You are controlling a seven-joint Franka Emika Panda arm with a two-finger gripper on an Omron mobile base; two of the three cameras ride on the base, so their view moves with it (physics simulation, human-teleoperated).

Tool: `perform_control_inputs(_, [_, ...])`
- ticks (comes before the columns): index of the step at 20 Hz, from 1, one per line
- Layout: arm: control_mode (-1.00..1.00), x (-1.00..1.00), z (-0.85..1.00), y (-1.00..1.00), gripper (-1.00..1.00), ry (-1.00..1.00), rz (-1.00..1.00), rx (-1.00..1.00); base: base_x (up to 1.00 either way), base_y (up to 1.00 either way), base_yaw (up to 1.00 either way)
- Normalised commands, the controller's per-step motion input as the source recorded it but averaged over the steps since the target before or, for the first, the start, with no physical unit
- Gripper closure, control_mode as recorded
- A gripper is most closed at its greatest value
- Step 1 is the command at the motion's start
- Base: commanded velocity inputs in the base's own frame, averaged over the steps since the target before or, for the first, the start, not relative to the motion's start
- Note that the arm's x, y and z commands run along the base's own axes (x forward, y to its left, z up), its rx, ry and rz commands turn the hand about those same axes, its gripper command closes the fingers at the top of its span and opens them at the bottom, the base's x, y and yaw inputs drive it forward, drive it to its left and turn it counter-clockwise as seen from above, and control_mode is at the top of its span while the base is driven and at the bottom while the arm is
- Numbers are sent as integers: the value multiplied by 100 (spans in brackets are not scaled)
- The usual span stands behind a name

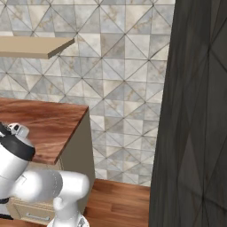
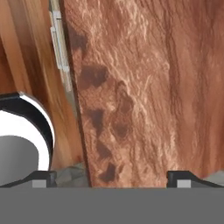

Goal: Take the tongs from the drawer on the left and place them on the dining counter next to the tray containing the hot dog.

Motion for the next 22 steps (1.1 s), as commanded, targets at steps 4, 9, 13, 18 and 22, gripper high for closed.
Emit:
perform_control_inputs(4, [-100,0,-28,41,-100,-4,4,-3,0,0,0])
perform_control_inputs(9, [-100,-10,-27,36,-100,-10,7,-1,0,0,0])
perform_control_inputs(13, [-100,-12,-32,32,-100,-19,8,-1,0,0,0])
perform_control_inputs(18, [-100,-12,-28,22,-100,-20,7,0,0,0,0])
perform_control_inputs(22, [-100,-20,-28,18,-100,-19,5,0,0,0,0])
